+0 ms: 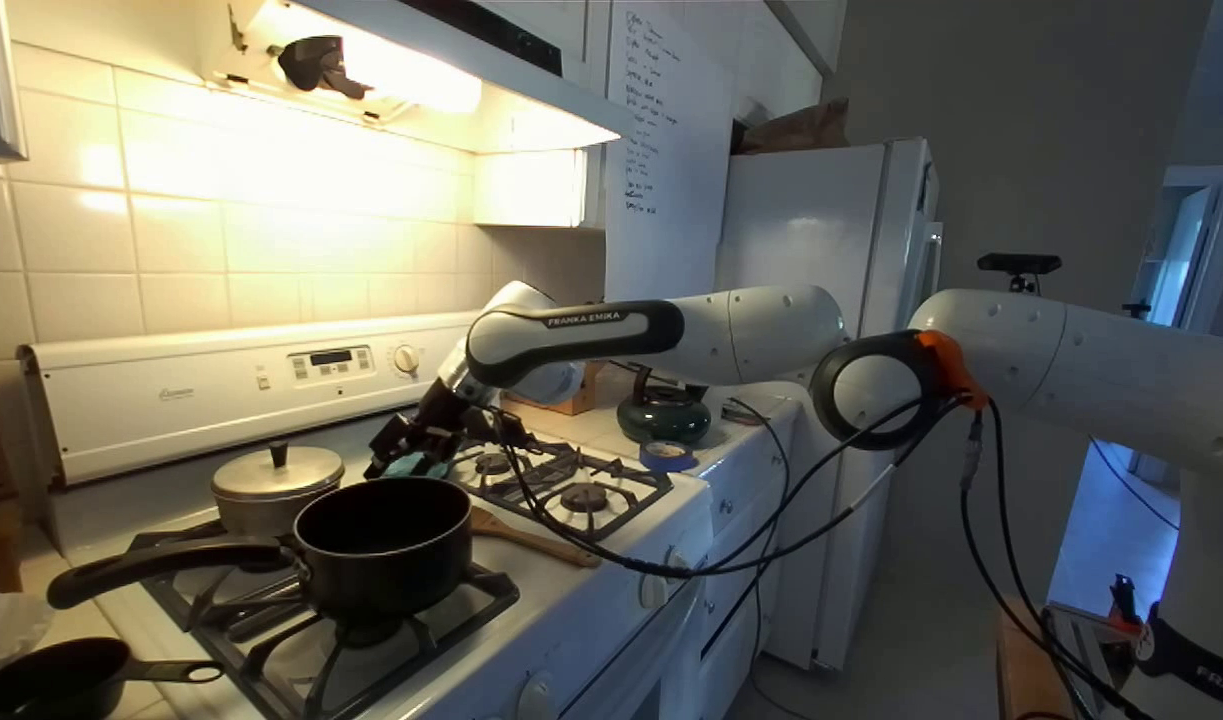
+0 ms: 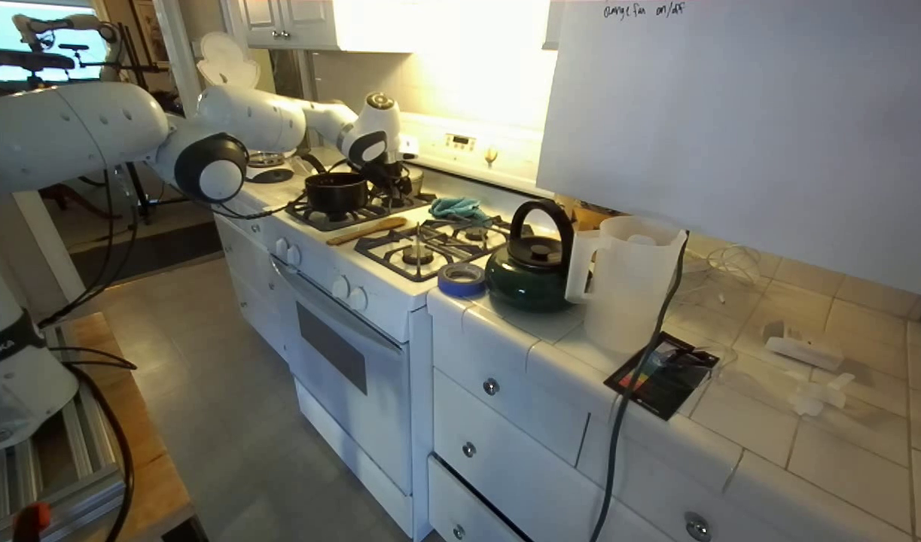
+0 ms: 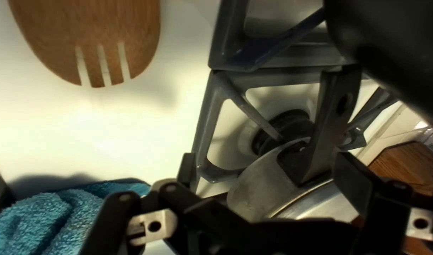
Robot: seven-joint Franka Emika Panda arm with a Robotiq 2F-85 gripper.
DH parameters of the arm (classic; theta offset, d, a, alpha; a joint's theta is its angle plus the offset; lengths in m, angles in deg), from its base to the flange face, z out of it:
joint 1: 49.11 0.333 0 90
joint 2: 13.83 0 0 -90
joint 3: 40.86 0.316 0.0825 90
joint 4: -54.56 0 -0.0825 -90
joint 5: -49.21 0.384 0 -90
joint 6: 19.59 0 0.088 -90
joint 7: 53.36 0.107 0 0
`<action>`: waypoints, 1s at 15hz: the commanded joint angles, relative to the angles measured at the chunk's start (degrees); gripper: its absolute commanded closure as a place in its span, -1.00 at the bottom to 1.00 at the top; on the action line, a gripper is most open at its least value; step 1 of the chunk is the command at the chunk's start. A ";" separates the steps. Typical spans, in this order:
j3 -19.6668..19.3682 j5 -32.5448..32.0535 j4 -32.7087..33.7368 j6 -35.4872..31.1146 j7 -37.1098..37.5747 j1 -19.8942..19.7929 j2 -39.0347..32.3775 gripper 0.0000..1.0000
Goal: Move the pot slightly to the left
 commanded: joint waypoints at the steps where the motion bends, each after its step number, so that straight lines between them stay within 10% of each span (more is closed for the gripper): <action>1: 3.96 3.07 1.91 -3.65 -4.89 0.05 -2.03 -1.00; 15: 11.57 8.79 1.73 -4.12 -10.03 -0.30 -3.09 -1.00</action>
